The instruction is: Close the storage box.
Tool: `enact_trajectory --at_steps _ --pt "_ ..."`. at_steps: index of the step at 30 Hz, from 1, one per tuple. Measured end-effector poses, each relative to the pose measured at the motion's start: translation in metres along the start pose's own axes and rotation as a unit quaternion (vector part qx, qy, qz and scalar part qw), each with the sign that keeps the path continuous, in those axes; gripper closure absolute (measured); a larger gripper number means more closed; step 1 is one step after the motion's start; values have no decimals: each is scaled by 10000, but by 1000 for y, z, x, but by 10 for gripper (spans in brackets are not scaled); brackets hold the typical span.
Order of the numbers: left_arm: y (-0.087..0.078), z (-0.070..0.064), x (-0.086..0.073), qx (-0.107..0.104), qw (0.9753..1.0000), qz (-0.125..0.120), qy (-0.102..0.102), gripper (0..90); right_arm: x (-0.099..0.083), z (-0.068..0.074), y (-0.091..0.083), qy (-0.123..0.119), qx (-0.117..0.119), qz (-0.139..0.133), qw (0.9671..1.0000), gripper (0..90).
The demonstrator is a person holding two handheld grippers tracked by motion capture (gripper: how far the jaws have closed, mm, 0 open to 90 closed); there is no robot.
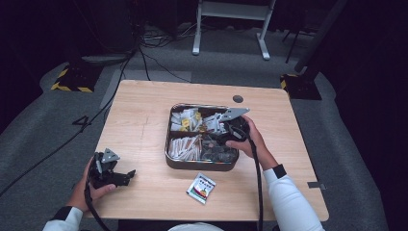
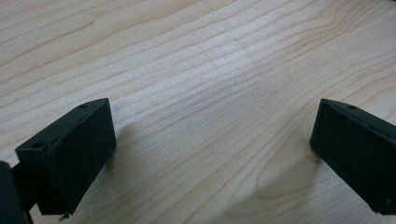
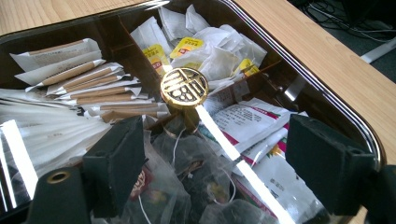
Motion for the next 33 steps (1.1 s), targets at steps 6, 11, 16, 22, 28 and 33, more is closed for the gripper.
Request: enact_trajectory --at_steps 6,11,16,22,28,33 --pt "0 0 0 0 10000 -2 1 4 -7 -2 -6 -71 -80 107 9999 207" --pt "0 0 0 -2 10000 -1 1 4 -12 -5 -11 -106 -129 145 9998 207" --pt "0 0 0 -1 10000 0 4 4 -17 -6 -16 -106 -153 190 9996 208" --pt "0 0 0 -1 10000 -5 -4 4 -24 -8 -23 -126 -189 225 9995 208" --pt "0 0 0 4 10000 -1 6 4 -31 -7 -26 -27 -117 176 9998 210" --pt "0 0 0 -2 10000 -2 -1 4 -37 -8 -31 20 -133 157 9998 210"
Point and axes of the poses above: each handheld gripper's, and its own axes: y roughly forward along the jaws, x roughly out of its top, z roughly to its left, the point moved 9 cm from there along y, roughly forward along the jaws, and after that the axes turned 2 degrees about -y, right-handed, at the moved point
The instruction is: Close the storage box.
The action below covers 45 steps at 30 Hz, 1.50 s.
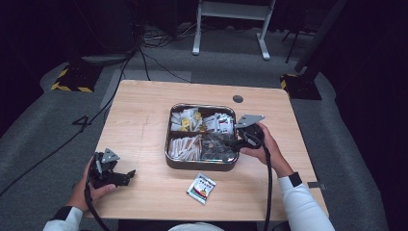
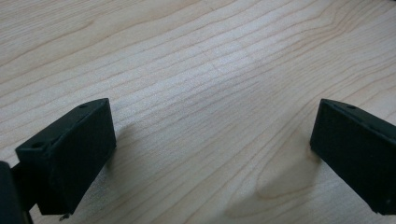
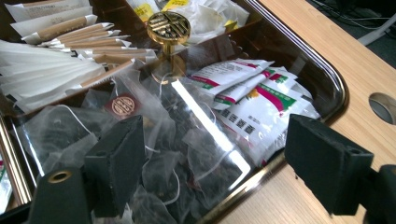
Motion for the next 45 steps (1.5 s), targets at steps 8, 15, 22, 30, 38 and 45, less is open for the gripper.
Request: enact_trajectory --at_steps 8,15,22,30,38,45 --pt "0 0 0 1 10000 0 0 4 -11 -2 -7 34 -22 23 10000 211" --pt "0 0 0 3 10000 3 2 4 -19 -4 -14 49 -69 60 9999 210" --pt "0 0 0 1 10000 1 5 4 -30 -6 -21 68 -148 107 9998 209" --pt "0 0 0 1 10000 1 1 4 -46 -13 -35 130 -292 141 9994 207" --pt "0 0 0 2 10000 3 3 4 -63 -17 -43 191 -379 224 9989 208" --pt "0 0 0 1 10000 2 5 4 -74 -21 -49 294 -437 252 9983 208"
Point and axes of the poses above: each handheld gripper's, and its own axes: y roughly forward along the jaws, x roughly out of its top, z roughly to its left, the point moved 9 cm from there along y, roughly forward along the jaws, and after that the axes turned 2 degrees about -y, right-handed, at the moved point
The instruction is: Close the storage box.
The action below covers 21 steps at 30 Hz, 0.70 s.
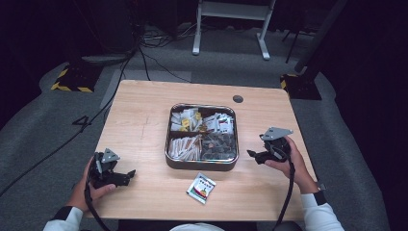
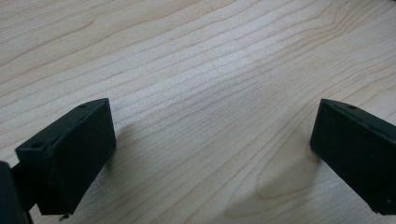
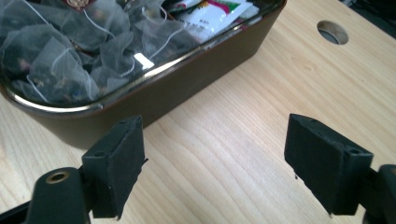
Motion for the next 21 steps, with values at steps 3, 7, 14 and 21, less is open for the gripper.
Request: enact_trajectory --at_steps 3,7,14,21 --pt "0 0 0 2 10000 0 -3 4 -8 -1 -1 7 -14 61 10000 207" --pt "0 0 0 5 10000 -2 -9 4 -18 -2 -4 74 -11 129 9999 201" --pt "0 0 0 14 10000 3 -17 4 -36 -3 -5 133 -43 204 9997 201" --pt "0 0 0 9 10000 -3 -20 4 -57 -6 -4 193 -74 314 9993 198"
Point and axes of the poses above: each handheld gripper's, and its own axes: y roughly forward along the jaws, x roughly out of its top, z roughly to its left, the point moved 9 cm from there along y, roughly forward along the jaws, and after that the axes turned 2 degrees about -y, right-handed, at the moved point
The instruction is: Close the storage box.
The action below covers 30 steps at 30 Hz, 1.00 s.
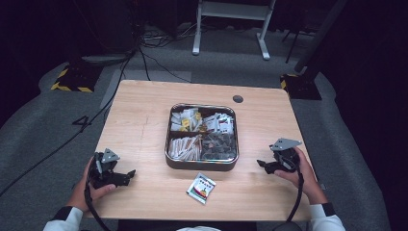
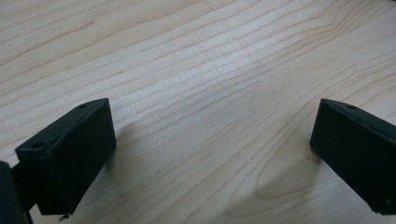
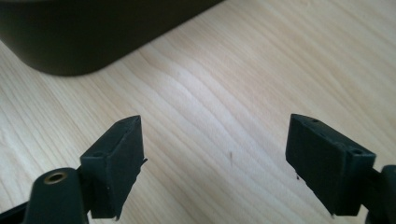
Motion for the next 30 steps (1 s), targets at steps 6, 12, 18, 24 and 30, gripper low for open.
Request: enact_trajectory --at_steps 6,12,18,24,30 --pt "0 0 0 -3 10000 4 9 3 -15 -4 1 114 -21 22 9999 198" --pt "0 0 0 2 10000 2 12 3 -28 -5 0 219 -26 24 9998 198" --pt "0 0 0 -2 10000 9 31 2 -43 -9 1 411 -5 24 9992 197" --pt "1 0 1 -13 10000 6 15 1 -54 -11 0 599 -16 -31 9982 196" --pt "1 0 1 -19 10000 0 16 1 -61 -11 -2 771 20 -114 9970 190"
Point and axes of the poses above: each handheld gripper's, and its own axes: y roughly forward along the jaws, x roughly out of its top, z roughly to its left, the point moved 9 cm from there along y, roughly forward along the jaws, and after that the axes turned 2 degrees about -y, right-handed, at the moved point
